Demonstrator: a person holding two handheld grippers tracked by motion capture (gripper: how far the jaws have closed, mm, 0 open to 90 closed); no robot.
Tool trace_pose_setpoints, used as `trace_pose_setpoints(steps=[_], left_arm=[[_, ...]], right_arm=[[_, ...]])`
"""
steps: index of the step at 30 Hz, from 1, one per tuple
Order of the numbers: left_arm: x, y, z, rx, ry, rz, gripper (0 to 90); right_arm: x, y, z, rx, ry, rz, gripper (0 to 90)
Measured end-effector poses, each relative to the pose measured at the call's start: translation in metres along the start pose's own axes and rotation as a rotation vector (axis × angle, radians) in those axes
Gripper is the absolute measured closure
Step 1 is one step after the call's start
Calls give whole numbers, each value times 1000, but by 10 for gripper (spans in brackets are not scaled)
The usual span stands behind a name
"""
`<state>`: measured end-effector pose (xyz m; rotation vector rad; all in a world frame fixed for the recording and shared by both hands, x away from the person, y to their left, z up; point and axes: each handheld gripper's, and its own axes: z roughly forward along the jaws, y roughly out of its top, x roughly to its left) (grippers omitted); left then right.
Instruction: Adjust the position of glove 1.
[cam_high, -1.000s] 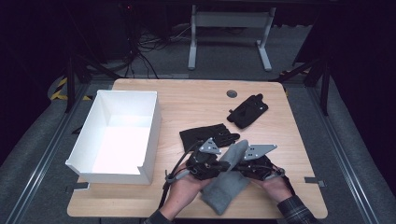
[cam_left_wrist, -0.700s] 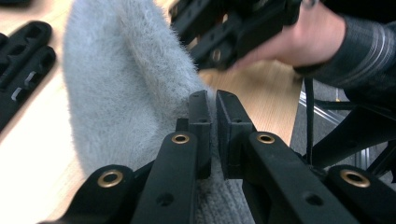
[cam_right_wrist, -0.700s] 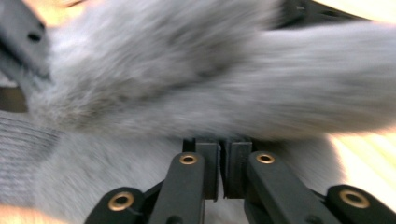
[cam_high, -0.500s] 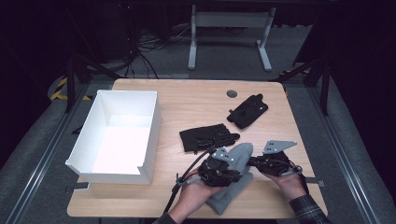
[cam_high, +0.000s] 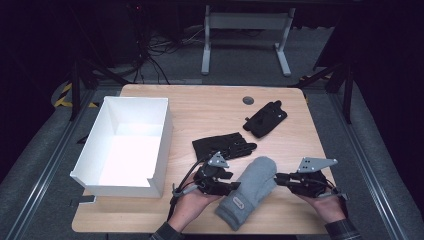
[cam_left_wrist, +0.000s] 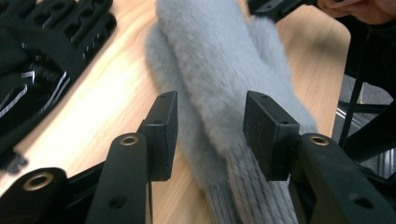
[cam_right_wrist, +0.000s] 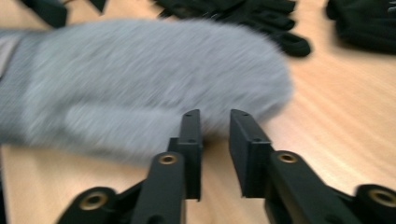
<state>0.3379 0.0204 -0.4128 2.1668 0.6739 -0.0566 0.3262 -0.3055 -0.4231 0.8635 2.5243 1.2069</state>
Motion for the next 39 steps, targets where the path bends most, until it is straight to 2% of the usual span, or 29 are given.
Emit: trace_pose_setpoints(steps=[2, 5, 7, 11, 14, 23, 28, 31, 33, 34, 36, 39], left_arm=[[-1, -5, -3, 1, 0, 2, 559], [-2, -10, -7, -10, -12, -8, 549], [-2, -13, -5, -7, -20, -7, 534], [-2, -16, 0, 15, -24, -10, 534], [-2, -18, 1, 18, -24, -10, 534], [-3, -26, -6, 27, -23, -6, 509], [1, -24, -10, 13, -14, -7, 431], [6, -17, -12, -4, 4, 2, 381], [7, -15, -12, -7, 2, 2, 317], [10, -9, -10, -3, 7, 9, 273], [12, -4, -7, -2, 9, 17, 257], [17, 6, -2, -6, 25, 20, 196]], right_arm=[[10, -3, -2, 8, 27, -24, 860], [21, -7, 0, 25, 75, -51, 882], [27, -9, 7, 53, 87, -68, 884], [29, -9, 24, 104, 107, -81, 889], [30, -6, 35, 124, 103, -88, 896], [23, 13, 63, 126, 80, -109, 900], [21, 20, 74, 129, 63, -114, 895], [18, 18, 72, 124, 52, -107, 843], [16, 17, 69, 119, 46, -92, 815], [12, 15, 64, 110, 26, -75, 747], [10, 14, 62, 105, 22, -65, 723], [-2, 10, 52, 82, -25, -32, 560]])
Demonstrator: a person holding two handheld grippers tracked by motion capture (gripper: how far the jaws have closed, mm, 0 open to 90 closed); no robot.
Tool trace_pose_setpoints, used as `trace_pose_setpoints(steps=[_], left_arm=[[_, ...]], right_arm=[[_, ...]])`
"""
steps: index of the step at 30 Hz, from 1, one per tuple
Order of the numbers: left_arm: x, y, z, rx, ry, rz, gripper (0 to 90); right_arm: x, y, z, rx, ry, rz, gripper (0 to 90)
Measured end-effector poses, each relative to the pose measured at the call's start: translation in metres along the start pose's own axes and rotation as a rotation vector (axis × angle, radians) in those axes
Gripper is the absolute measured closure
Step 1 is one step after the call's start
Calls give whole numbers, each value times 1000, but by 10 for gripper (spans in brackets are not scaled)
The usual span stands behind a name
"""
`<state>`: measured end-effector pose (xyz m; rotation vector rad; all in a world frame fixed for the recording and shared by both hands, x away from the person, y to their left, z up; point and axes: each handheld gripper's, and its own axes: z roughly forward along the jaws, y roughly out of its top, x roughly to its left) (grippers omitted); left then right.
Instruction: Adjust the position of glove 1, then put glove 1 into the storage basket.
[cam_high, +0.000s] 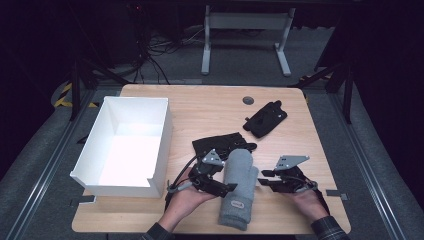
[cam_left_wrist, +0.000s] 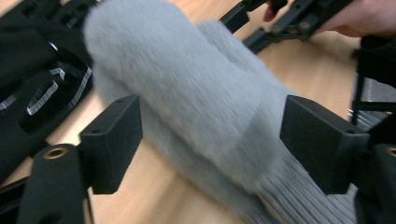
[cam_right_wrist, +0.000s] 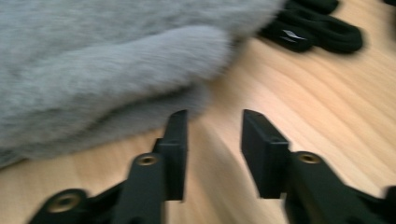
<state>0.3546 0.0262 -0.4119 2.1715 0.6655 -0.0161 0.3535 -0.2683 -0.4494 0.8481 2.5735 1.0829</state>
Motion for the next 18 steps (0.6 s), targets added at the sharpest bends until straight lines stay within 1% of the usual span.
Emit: trace_pose_setpoints(steps=[1, 2, 4, 5, 7, 9, 11, 15, 18], left_arm=[[2, 3, 2, 5, 4, -1, 186], [4, 6, 4, -3, 12, 0, 176], [5, 10, 6, -1, 19, 1, 151], [6, 12, 8, 0, 23, 5, 151], [7, 15, 14, 8, 29, 3, 141], [7, 17, 21, 23, 37, 10, 127], [7, 19, 29, 42, 60, 13, 107], [10, 18, 43, 76, 72, -1, 70], [13, 13, 51, 93, 71, -14, 43]], right_arm=[[-2, -1, -1, -7, -11, 9, 517], [-5, -3, -3, -12, -28, 16, 476], [-14, -7, -5, -14, -66, 40, 370], [-14, -7, -5, -14, -66, 40, 370], [-20, -11, -5, -6, -78, 57, 323], [-25, -15, -4, 10, -103, 58, 295], [-29, -18, -3, 20, -114, 75, 271], [-33, -21, -4, 27, -143, 76, 244], [-34, -22, -4, 23, -142, 78, 235]])
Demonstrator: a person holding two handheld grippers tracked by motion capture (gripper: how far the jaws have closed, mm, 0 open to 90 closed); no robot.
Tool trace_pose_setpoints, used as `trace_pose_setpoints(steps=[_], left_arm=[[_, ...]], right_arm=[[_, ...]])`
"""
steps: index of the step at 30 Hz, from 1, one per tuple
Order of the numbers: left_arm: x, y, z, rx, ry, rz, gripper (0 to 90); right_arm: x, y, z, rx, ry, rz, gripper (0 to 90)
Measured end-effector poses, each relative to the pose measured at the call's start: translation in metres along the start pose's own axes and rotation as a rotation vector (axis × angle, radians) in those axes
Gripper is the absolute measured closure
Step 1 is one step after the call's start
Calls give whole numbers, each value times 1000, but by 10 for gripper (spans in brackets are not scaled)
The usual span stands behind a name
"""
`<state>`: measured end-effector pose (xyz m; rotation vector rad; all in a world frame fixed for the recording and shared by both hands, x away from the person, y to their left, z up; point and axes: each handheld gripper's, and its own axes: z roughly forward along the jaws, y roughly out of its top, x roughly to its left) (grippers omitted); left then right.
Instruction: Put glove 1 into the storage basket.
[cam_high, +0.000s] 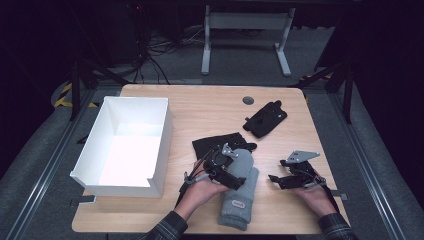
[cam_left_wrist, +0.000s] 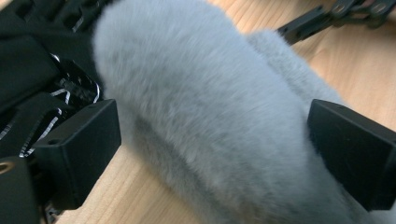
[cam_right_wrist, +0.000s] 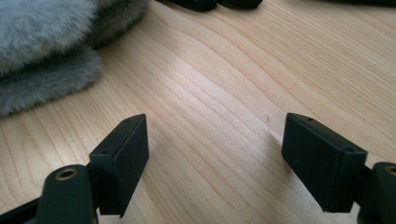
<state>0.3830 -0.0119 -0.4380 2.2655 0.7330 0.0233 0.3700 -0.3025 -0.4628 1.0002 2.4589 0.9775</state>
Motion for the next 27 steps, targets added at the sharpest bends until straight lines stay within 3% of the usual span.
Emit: trace_pose_setpoints(steps=[10, 17, 22, 24, 27], left_arm=[[8, -9, 11, 32, -27, -21, 10], [12, -11, 16, 48, -86, -48, 58], [12, -11, 13, 53, -132, -44, 204], [14, -11, 13, 60, -188, -54, 343], [14, -11, 12, 69, -218, -61, 454]], right_arm=[[-1, -1, 0, -8, -1, -2, 218], [-2, -2, 1, -16, 1, -3, 206], [-2, -3, 1, -25, 3, -4, 198], [-2, -4, 2, -28, -3, -8, 181], [-2, -4, 3, -37, -1, -9, 166]])
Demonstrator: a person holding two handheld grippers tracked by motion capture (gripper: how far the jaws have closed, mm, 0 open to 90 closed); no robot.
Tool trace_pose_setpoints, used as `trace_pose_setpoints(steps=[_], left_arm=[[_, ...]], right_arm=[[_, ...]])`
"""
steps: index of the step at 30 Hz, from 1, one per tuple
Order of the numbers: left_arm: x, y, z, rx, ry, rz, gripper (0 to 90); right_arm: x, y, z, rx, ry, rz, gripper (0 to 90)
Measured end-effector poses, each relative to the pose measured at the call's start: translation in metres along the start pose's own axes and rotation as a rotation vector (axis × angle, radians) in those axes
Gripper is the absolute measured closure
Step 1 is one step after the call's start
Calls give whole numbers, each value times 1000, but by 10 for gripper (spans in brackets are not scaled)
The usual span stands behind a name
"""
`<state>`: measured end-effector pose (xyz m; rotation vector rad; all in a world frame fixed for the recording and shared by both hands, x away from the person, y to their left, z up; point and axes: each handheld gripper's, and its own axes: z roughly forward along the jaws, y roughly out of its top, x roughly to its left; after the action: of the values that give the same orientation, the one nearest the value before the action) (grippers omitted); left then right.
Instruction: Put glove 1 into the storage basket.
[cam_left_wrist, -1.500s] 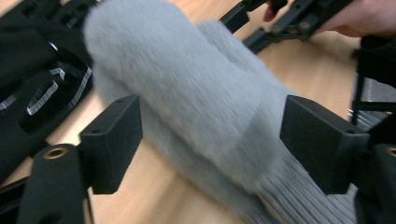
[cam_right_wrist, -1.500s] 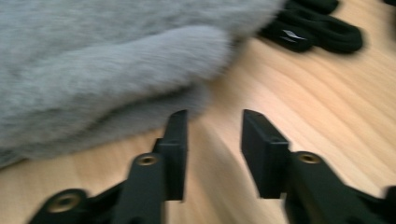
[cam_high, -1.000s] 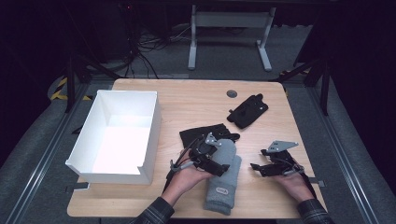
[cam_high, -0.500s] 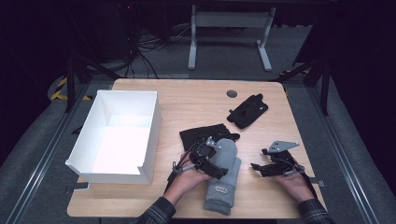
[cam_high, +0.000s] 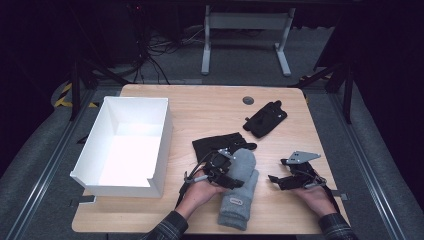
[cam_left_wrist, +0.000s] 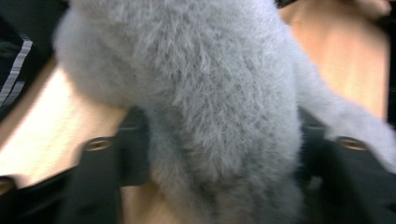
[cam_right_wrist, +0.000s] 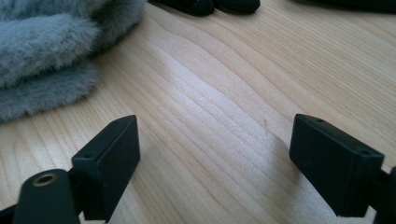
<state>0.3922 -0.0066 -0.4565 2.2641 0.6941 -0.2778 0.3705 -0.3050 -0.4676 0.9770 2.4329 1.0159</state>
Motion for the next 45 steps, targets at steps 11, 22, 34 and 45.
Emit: trace_pose_setpoints(steps=[11, 22, 34, 45], left_arm=[[-7, 6, -7, 11, -17, 15, 710], [-22, 15, -40, -51, -13, 65, 716], [-34, 34, -96, -117, 44, 90, 716], [-40, 59, -167, -170, 85, 103, 717]], right_arm=[[0, -1, 1, -15, 1, -1, 154], [0, -1, 1, -16, 0, 0, 154], [0, -1, 1, -14, -1, 1, 153], [0, -1, 1, -15, -2, 4, 153]])
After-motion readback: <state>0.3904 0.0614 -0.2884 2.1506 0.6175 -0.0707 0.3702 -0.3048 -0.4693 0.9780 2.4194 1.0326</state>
